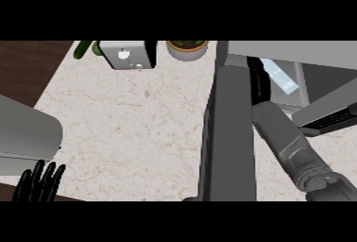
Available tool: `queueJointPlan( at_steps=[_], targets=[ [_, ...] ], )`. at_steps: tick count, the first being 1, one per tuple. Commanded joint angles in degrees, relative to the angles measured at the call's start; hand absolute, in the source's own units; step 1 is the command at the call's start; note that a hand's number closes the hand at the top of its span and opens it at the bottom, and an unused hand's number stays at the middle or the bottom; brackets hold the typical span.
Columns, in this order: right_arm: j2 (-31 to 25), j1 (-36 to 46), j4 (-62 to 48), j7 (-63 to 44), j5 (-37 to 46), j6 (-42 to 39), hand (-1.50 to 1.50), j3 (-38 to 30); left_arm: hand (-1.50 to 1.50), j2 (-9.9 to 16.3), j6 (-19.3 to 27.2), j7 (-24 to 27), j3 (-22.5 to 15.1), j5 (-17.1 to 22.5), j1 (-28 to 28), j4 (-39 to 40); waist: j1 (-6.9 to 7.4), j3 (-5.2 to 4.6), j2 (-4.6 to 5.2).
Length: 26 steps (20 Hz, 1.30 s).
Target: Pick up the milk, place it into the microwave and close the microwave
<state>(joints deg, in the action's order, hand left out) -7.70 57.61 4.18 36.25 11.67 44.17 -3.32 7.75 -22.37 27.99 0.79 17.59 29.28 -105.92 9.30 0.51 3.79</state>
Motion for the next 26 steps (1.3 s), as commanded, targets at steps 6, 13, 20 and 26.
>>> queueJointPlan(
  at_steps=[6,13,20,26],
  targets=[
    [2.14,-5.17,4.28,9.38,-6.89,-12.81,-1.5,-6.54,-1.5,-0.03,-0.13,-0.12,-0.12,0.0,1.93,-2.02,-2.98,-0.04,-1.17],
    [2.63,-10.37,4.47,16.8,-10.73,-23.51,-1.5,-10.19,-1.5,-0.55,-0.62,1.27,-0.3,-0.87,4.3,-0.87,-4.23,-0.16,-1.67],
    [2.22,-16.44,4.51,24.08,-11.01,-27.75,-1.5,-10.83,-1.5,0.48,-1.08,-1.17,1.63,2.34,5.44,-4.01,-6.57,-0.31,-2.73],
    [4.17,-19.86,5.02,26.56,-11.28,-33.07,-1.5,-10.77,-1.5,-2.55,0.76,0.63,-2.58,-5.12,6.32,-1.49,-7.64,-0.39,-3.23]
  ],
)
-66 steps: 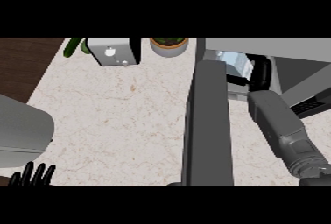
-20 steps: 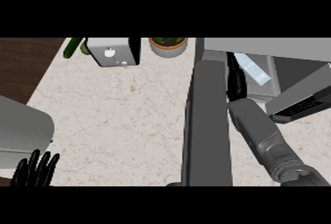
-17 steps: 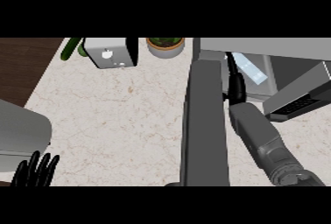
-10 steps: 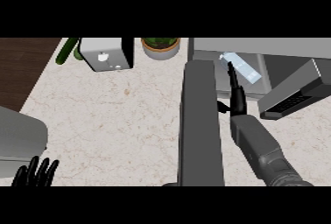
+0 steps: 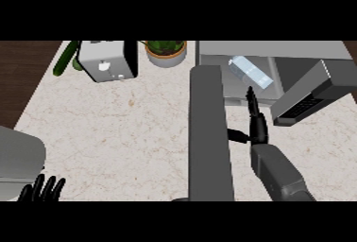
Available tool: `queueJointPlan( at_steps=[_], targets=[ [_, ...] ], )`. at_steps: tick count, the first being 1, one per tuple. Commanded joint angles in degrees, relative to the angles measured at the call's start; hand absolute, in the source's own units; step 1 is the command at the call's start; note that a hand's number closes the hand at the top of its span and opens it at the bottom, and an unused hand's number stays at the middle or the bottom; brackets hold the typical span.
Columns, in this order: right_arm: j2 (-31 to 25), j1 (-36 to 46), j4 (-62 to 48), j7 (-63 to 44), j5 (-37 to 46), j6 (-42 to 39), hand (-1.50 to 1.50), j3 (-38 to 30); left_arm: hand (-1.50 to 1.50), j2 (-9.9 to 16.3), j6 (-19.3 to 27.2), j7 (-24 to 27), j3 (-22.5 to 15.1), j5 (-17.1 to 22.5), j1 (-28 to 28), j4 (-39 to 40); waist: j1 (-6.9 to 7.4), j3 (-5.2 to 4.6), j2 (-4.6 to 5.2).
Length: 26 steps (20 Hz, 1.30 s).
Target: Pick up the milk, place it into the microwave and close the microwave
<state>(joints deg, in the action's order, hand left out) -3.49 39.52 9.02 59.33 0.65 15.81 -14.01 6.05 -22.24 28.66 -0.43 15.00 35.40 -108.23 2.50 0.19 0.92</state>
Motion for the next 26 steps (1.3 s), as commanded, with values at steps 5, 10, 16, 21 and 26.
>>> queueJointPlan(
  at_steps=[5,10,16,21,26],
  targets=[
    [0.26,-7.08,2.26,5.39,0.88,-10.84,-1.5,2.11,-1.5,0.67,-2.13,-0.23,-2.6,-3.15,5.55,-4.26,-1.52,-0.12,-0.87],
    [-0.69,-14.12,5.73,7.06,1.11,-11.21,-1.5,3.31,-1.5,-0.13,-0.45,-2.91,-2.89,-4.8,-0.26,0.1,-2.37,-0.17,-0.93],
    [-5.13,-19.94,15.84,2.38,-0.9,-14.42,-1.5,3.5,-1.5,-1.15,-1.55,-4.49,-7.51,-7.46,-4.89,2.97,-3.44,-0.26,-1.24],
    [-6.25,-27.99,22.37,3.87,-2.41,-16.67,1.5,3.67,-1.5,-1.11,-1.3,-5.94,-12.57,-14.21,-7.52,5.71,-3.55,-0.27,-1.22],
    [-11.57,-30.82,23.77,0.8,-6.32,-22.05,-1.5,0.62,1.5,-1.3,0.84,-6.59,-16.12,-21.73,-12.15,6.75,-2.81,-0.18,-1.0]
  ],
)
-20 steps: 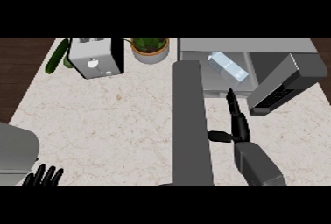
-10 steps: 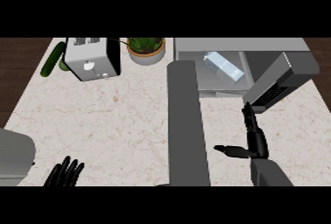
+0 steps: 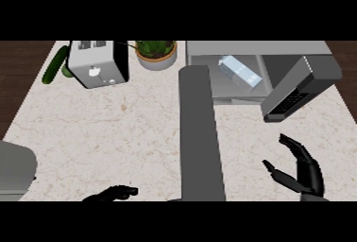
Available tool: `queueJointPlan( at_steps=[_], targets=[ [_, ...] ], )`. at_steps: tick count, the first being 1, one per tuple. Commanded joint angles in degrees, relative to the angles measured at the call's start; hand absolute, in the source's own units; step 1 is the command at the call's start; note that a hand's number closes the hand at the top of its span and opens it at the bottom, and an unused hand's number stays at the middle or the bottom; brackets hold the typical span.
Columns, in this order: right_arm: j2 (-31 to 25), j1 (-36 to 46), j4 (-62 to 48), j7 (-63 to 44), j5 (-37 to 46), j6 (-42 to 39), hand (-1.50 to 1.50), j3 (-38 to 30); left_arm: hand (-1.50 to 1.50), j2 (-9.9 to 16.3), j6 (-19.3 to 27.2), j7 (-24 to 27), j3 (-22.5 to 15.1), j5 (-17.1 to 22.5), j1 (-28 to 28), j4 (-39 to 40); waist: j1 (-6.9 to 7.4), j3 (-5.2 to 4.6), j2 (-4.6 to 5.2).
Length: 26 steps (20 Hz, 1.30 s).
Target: Pick up the milk, place it into the microwave and close the microwave
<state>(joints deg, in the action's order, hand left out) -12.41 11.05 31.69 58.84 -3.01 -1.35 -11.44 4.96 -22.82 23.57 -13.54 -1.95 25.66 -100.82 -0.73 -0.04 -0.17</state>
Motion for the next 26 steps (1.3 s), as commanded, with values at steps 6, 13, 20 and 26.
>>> queueJointPlan(
  at_steps=[6,13,20,26],
  targets=[
    [-6.14,-8.04,6.52,0.13,-6.22,-9.56,-1.5,-3.76,1.5,-4.79,4.74,-2.35,-4.24,-6.78,-11.54,9.39,0.44,0.03,0.14],
    [-9.22,-17.06,14.93,-1.39,-9.13,-14.5,-1.5,-4.13,1.5,-4.93,17.01,-1.59,-7.49,-8.06,-22.53,19.35,-0.3,-0.05,0.07],
    [-11.13,-12.66,9.67,-1.45,-9.79,-16.39,-1.5,-4.36,1.5,-4.67,7.23,-8.97,-12.71,-12.0,-31.65,33.58,-0.58,0.03,0.37],
    [-10.92,-12.03,8.31,3.04,-9.11,-16.43,-1.5,-3.32,1.5,-4.95,9.98,-11.37,-25.68,-6.35,-39.01,40.91,-0.82,0.07,0.5]
  ],
)
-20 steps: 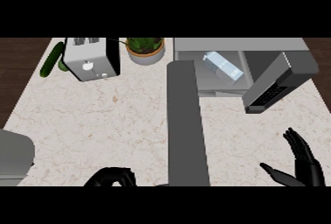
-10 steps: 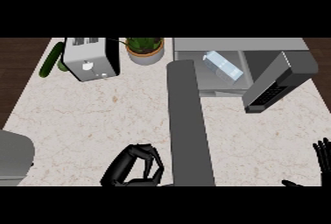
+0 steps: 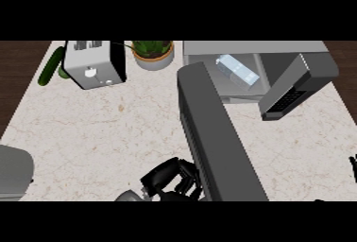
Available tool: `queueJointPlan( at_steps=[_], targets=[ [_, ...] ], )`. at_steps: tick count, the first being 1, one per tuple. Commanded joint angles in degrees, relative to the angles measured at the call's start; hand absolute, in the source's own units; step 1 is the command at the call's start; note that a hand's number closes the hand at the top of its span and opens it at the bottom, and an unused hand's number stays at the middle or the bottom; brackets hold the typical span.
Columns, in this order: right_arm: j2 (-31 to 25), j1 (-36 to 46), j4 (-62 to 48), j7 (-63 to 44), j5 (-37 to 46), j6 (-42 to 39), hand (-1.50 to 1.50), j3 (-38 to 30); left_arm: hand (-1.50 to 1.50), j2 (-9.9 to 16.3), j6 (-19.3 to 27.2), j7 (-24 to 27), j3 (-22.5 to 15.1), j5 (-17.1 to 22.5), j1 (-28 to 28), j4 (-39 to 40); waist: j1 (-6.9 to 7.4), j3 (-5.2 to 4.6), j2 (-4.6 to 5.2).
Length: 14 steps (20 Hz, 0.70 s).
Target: Pick up the milk, place it into the microwave and close the microwave
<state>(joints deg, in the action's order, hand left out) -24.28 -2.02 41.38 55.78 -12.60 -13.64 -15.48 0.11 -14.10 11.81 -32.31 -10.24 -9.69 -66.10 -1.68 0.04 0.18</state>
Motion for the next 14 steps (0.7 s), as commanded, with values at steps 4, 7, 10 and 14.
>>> queueJointPlan(
  at_steps=[4,7,10,14],
  targets=[
    [-1.23,0.17,2.15,4.28,-1.31,-7.66,-1.5,1.03,1.5,-0.11,10.83,2.32,-17.67,4.67,-4.77,7.44,-0.52,-0.07,0.08],
    [-2.0,2.03,4.75,1.48,-2.68,-8.58,-1.5,1.63,1.5,-0.1,13.62,8.6,-18.72,10.29,-10.08,11.16,-1.55,-0.18,0.37],
    [-0.11,0.04,8.08,3.68,-0.98,-7.53,-1.5,4.48,1.5,-0.08,18.52,5.99,-23.36,16.98,-10.46,6.8,-2.32,-0.2,0.28],
    [-2.75,1.44,9.77,1.1,-3.2,-9.08,-1.5,3.93,-1.5,-0.04,23.74,5.36,-25.18,21.74,-15.17,7.58,-4.86,-0.27,0.66]
  ],
)
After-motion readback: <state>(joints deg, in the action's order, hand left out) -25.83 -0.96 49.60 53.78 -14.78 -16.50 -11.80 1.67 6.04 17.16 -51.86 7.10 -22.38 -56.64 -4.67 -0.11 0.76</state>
